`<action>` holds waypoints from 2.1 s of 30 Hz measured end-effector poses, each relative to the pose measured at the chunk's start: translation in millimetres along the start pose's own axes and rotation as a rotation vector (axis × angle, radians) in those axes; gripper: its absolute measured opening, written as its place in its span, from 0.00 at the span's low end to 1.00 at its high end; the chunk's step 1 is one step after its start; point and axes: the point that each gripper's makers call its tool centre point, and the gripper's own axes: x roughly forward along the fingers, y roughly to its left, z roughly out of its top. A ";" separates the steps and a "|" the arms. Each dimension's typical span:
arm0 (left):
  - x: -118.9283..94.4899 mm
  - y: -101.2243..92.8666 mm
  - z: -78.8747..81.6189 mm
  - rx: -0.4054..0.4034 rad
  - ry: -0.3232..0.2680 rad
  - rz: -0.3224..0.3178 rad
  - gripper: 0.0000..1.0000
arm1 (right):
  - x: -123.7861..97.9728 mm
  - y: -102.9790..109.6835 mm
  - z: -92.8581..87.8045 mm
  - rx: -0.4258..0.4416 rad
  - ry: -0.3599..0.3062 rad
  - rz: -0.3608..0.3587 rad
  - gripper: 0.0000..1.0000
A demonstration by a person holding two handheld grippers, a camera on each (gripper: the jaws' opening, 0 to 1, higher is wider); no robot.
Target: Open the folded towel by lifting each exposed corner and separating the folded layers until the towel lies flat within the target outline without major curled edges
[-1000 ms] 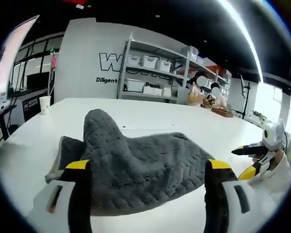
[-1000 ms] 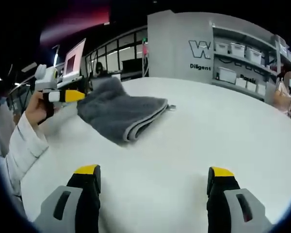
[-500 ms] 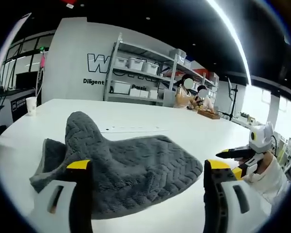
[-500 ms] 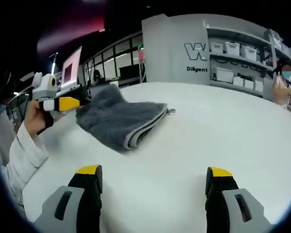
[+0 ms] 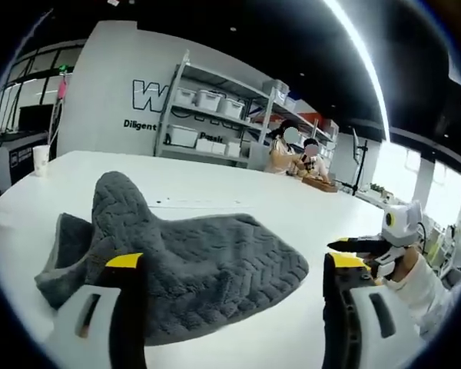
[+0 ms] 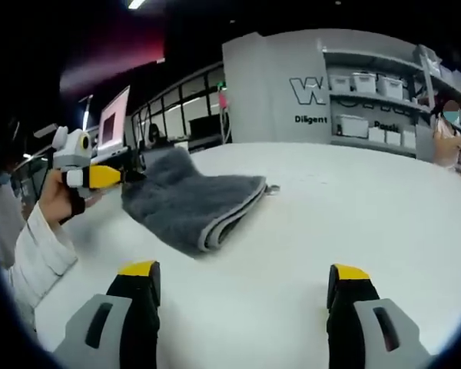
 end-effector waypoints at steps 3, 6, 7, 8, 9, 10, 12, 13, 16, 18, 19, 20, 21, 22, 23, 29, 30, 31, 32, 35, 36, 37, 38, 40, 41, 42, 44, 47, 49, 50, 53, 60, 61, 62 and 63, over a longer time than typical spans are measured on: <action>2.0 -7.5 -3.0 0.016 0.021 -0.033 0.93 | 0.4 0.0 5.8 -0.047 -0.028 -0.013 0.89; 3.3 -13.6 -2.3 0.036 0.023 -0.045 0.93 | 0.2 0.0 10.3 -0.051 -0.052 -0.012 0.88; 3.4 -15.2 -2.5 0.044 0.025 -0.051 0.93 | -0.5 -0.6 14.7 -0.053 -0.078 -0.012 0.88; 3.4 -16.7 -3.1 0.051 0.031 -0.058 0.93 | -0.7 -0.5 17.5 -0.055 -0.095 -0.010 0.88; 3.6 -16.9 -3.5 0.056 0.035 -0.060 0.93 | -0.7 0.0 21.6 -0.056 -0.121 -0.008 0.88; 3.7 -17.2 -4.1 0.063 0.039 -0.060 0.93 | -1.4 3.2 31.1 -0.051 -0.179 0.005 0.89; 4.6 -16.4 -5.7 0.079 0.049 -0.056 0.93 | -4.5 10.9 52.0 -0.030 -0.317 0.031 0.92; 4.8 -17.1 -6.7 0.081 0.052 -0.062 0.93 | -4.5 12.1 54.6 -0.027 -0.339 0.033 0.92; 6.8 -19.1 -9.4 0.065 0.058 -0.080 0.93 | 1.9 14.4 49.1 -0.044 -0.320 0.034 0.93; 6.8 -19.5 -9.6 0.067 0.059 -0.077 0.93 | 8.7 13.9 42.8 -0.065 -0.302 0.023 0.91; 6.1 -20.2 -9.5 0.078 0.062 -0.076 0.93 | 9.7 14.0 42.1 -0.066 -0.302 0.022 0.91; 5.5 -20.8 -8.8 0.083 0.061 -0.075 0.93 | 11.9 15.2 41.0 -0.068 -0.309 0.024 0.91; 4.4 -21.4 -7.5 0.088 0.058 -0.075 0.93 | 13.2 16.6 41.6 -0.070 -0.321 0.025 0.91; 4.1 -21.5 -7.1 0.089 0.056 -0.076 0.93 | 15.8 17.8 42.1 -0.077 -0.335 0.021 0.92; 3.7 -21.7 -6.2 0.089 0.052 -0.079 0.93 | 18.1 18.4 41.4 -0.084 -0.338 0.014 0.94; 2.7 -20.7 -6.1 0.076 0.048 -0.083 0.93 | 22.2 17.2 43.9 -0.131 -0.343 -0.007 0.91; 2.4 -20.8 -6.0 0.077 0.048 -0.082 0.93 | 21.5 15.3 44.7 -0.128 -0.348 -0.007 0.90; 2.1 -20.9 -5.8 0.078 0.047 -0.082 0.93 | 21.6 10.5 46.2 -0.109 -0.358 -0.014 0.89; 1.7 -21.4 -5.2 0.081 0.045 -0.082 0.93 | 22.4 7.7 46.1 -0.098 -0.355 -0.014 0.89; 1.2 -22.5 -4.7 0.087 0.045 -0.081 0.93 | 25.8 3.6 45.9 -0.095 -0.350 -0.013 0.88; 1.4 -23.3 -5.2 0.094 0.050 -0.082 0.93 | 27.0 5.2 46.5 -0.110 -0.349 -0.008 0.88; 1.6 -24.2 -5.8 0.101 0.055 -0.084 0.93 | 27.8 6.0 46.8 -0.115 -0.350 -0.008 0.88; 1.7 -26.0 -6.8 0.111 0.062 -0.087 0.93 | 28.9 6.9 46.6 -0.122 -0.348 -0.005 0.87; 1.8 -27.4 -7.3 0.119 0.065 -0.087 0.93 | 30.4 5.6 46.8 -0.121 -0.344 0.000 0.85; 2.3 -28.0 -7.3 0.123 0.066 -0.086 0.93 | 30.1 4.3 49.5 -0.109 -0.360 0.009 0.83; 2.7 -28.4 -7.8 0.127 0.068 -0.087 0.93 | 30.1 3.3 51.8 -0.095 -0.373 0.016 0.82; 3.1 -28.9 -8.9 0.130 0.073 -0.089 0.93 | 31.4 1.0 54.4 -0.090 -0.386 0.024 0.82; 3.3 -29.1 -10.7 0.133 0.080 -0.087 0.93 | 38.3 -6.9 56.4 -0.083 -0.380 0.016 0.80; 3.4 -28.6 -11.1 0.134 0.083 -0.086 0.93 | 41.5 -11.3 57.3 -0.074 -0.378 0.017 0.76; 3.3 -28.5 -11.2 0.133 0.083 -0.085 0.93 | 43.7 -13.7 58.3 -0.067 -0.378 0.019 0.74; 3.1 -28.3 -11.7 0.134 0.084 -0.084 0.93 | 47.8 -17.4 57.9 -0.057 -0.366 0.020 0.66; 3.4 -26.9 -12.9 0.139 0.092 -0.078 0.92 | 62.5 -29.0 61.9 -0.051 -0.352 0.016 0.52; 3.3 -26.8 -12.5 0.138 0.091 -0.078 0.92 | 64.0 -29.8 62.6 -0.048 -0.352 0.017 0.51; 3.1 -26.9 -12.4 0.138 0.090 -0.079 0.92 | 66.2 -30.7 63.4 -0.044 -0.352 0.017 0.51; 2.9 -26.8 -12.3 0.138 0.090 -0.078 0.92 | 67.8 -31.2 64.1 -0.042 -0.354 0.018 0.50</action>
